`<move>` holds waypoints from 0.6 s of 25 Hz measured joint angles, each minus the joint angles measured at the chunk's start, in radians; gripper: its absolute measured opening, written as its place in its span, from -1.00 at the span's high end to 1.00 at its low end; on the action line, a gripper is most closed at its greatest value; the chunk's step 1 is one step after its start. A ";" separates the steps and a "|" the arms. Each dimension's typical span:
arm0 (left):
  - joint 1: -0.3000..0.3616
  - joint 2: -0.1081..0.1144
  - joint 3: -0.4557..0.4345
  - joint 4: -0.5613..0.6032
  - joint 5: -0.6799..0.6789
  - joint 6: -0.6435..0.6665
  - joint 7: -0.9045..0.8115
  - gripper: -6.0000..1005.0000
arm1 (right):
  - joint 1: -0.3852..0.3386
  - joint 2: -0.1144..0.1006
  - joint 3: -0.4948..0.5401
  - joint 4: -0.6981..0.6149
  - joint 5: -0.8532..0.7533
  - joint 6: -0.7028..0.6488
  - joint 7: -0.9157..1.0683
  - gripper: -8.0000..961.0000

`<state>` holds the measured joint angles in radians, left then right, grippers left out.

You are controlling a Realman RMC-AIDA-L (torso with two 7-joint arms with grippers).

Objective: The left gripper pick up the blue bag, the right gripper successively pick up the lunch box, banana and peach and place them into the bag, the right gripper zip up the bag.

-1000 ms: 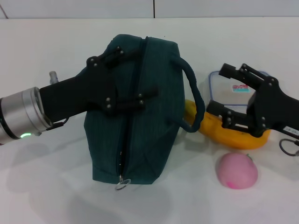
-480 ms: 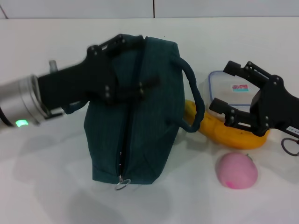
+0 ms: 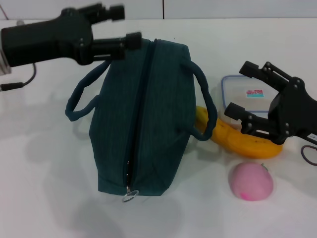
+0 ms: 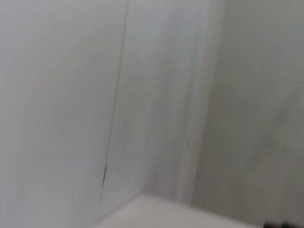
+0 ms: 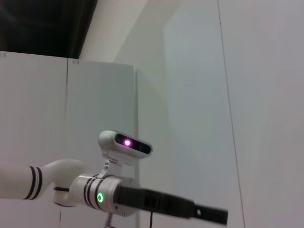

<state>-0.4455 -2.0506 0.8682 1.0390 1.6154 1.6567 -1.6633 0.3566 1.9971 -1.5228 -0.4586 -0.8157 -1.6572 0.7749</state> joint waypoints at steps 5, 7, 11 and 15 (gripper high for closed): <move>0.009 0.001 -0.012 0.054 0.126 -0.022 -0.099 -0.68 | 0.002 -0.001 0.000 -0.008 0.000 -0.008 0.002 -0.81; 0.012 -0.008 -0.035 0.063 0.164 -0.030 -0.112 -0.67 | 0.006 -0.001 0.000 -0.009 -0.001 -0.009 0.002 -0.81; 0.018 -0.020 -0.053 0.069 0.203 -0.037 -0.126 -0.64 | 0.008 0.000 0.000 -0.015 -0.003 -0.008 0.002 -0.81; 0.016 -0.029 -0.049 0.067 0.248 -0.041 -0.147 -0.61 | 0.008 0.000 0.000 -0.018 -0.003 -0.007 0.003 -0.81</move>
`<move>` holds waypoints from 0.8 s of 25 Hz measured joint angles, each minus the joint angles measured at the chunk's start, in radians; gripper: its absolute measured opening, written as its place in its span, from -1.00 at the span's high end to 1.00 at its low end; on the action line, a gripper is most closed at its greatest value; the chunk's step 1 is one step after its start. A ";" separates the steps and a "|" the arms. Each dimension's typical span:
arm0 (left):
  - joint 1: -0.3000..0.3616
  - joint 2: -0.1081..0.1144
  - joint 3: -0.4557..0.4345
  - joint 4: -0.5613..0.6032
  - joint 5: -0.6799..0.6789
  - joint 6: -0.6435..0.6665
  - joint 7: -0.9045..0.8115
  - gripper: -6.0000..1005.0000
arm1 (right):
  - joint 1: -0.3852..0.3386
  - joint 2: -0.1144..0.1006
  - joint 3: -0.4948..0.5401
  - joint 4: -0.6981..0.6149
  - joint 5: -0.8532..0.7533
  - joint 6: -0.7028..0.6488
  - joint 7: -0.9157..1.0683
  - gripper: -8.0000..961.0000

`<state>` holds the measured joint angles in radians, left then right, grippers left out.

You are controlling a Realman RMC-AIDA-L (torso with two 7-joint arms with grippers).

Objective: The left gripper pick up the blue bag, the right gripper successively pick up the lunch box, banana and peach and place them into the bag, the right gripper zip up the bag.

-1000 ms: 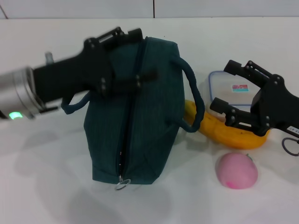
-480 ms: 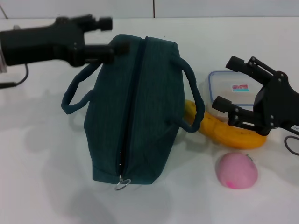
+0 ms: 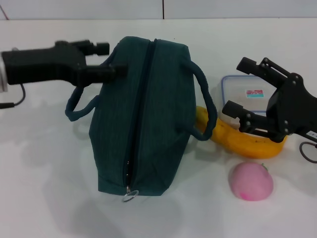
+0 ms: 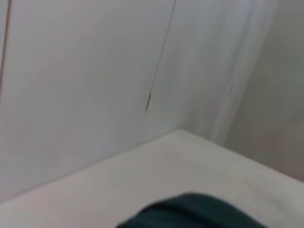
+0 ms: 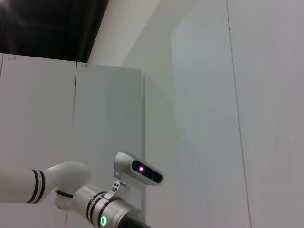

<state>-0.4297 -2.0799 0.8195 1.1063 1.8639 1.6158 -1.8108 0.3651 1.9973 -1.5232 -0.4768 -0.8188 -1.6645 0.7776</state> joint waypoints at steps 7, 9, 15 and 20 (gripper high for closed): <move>-0.010 -0.003 0.007 -0.014 0.034 0.001 0.008 -0.56 | 0.000 0.004 0.000 0.004 -0.003 0.007 -0.001 -0.81; -0.010 -0.003 0.017 -0.013 0.030 0.005 0.047 -0.54 | 0.000 0.005 0.000 0.007 -0.003 0.007 -0.003 -0.81; -0.028 -0.003 0.046 -0.049 0.033 -0.008 0.086 -0.50 | 0.000 0.005 0.000 0.010 -0.003 0.016 -0.008 -0.81; -0.039 -0.005 0.041 -0.077 0.026 -0.059 0.092 -0.32 | -0.003 0.005 0.000 0.010 -0.003 0.029 -0.008 -0.81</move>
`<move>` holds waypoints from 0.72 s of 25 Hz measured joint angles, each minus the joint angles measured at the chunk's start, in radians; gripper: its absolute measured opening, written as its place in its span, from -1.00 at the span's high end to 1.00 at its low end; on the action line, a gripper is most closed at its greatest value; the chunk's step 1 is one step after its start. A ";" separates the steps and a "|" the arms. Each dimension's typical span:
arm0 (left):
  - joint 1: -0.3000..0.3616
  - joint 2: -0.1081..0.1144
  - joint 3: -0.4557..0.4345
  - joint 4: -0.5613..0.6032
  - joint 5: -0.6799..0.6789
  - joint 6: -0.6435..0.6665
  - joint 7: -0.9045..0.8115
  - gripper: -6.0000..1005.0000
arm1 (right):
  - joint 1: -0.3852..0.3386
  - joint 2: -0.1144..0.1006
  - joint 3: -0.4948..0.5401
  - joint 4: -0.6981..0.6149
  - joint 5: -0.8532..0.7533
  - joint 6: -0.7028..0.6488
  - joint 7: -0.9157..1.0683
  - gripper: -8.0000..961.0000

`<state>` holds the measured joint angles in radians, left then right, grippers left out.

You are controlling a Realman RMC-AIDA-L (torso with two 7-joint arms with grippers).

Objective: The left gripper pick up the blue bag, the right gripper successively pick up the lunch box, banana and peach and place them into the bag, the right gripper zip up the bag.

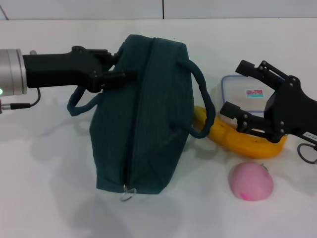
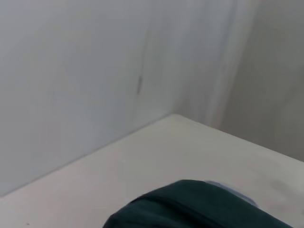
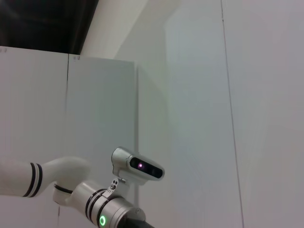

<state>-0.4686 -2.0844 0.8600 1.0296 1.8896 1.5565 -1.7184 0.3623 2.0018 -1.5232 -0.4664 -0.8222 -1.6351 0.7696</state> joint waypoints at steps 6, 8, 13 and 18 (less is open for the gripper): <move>-0.002 0.000 0.003 -0.001 -0.005 -0.005 0.004 0.05 | -0.005 0.000 0.000 0.000 0.002 0.003 -0.001 -0.81; -0.002 0.000 0.004 0.000 -0.007 -0.005 0.005 0.20 | -0.006 0.003 0.001 0.000 0.003 0.007 -0.001 -0.81; -0.002 -0.001 0.004 -0.006 -0.022 -0.004 0.054 0.60 | -0.006 0.011 0.032 0.025 0.012 0.037 -0.003 -0.81; -0.020 -0.002 0.007 -0.054 -0.047 -0.009 0.096 0.87 | 0.020 0.026 0.046 0.159 0.123 0.037 -0.004 -0.81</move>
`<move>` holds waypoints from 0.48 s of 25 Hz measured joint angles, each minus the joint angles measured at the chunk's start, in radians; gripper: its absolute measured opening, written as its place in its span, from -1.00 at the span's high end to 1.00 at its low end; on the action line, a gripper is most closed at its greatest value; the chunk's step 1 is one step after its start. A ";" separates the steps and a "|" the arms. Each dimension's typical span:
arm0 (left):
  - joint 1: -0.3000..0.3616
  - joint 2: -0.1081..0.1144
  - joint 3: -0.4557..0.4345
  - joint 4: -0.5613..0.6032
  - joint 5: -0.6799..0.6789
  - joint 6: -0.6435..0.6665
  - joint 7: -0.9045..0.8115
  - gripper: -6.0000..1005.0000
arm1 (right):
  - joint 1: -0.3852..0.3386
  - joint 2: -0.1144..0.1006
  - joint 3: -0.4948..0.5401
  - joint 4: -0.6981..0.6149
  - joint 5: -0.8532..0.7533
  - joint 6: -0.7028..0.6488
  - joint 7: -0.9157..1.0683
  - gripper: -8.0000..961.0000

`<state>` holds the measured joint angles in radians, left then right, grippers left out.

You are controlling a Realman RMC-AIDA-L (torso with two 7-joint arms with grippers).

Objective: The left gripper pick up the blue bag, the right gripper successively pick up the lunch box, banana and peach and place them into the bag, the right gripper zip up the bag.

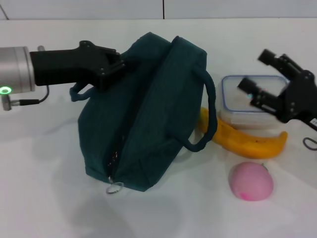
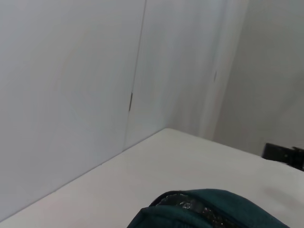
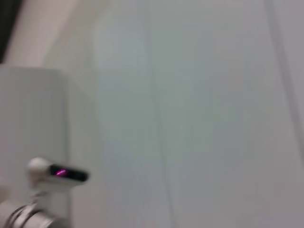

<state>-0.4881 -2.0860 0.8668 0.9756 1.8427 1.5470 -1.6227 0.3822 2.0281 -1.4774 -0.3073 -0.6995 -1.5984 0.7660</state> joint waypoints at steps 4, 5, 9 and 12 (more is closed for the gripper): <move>-0.023 0.001 0.000 -0.041 -0.001 -0.008 0.046 0.90 | 0.001 0.000 -0.089 0.104 0.213 -0.022 0.040 -0.81; -0.024 0.001 0.000 -0.045 -0.001 -0.009 0.056 0.90 | -0.002 0.000 -0.106 0.113 0.252 -0.023 0.057 -0.81; -0.025 0.001 0.000 -0.046 -0.001 -0.009 0.069 0.90 | -0.037 0.000 -0.212 0.154 0.492 0.006 0.205 -0.81; -0.031 0.001 0.000 -0.048 0.004 -0.009 0.075 0.90 | -0.072 0.000 -0.242 0.169 0.604 0.044 0.301 -0.81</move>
<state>-0.5188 -2.0848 0.8667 0.9279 1.8462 1.5375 -1.5479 0.3097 2.0277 -1.7199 -0.1386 -0.0952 -1.5549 1.0674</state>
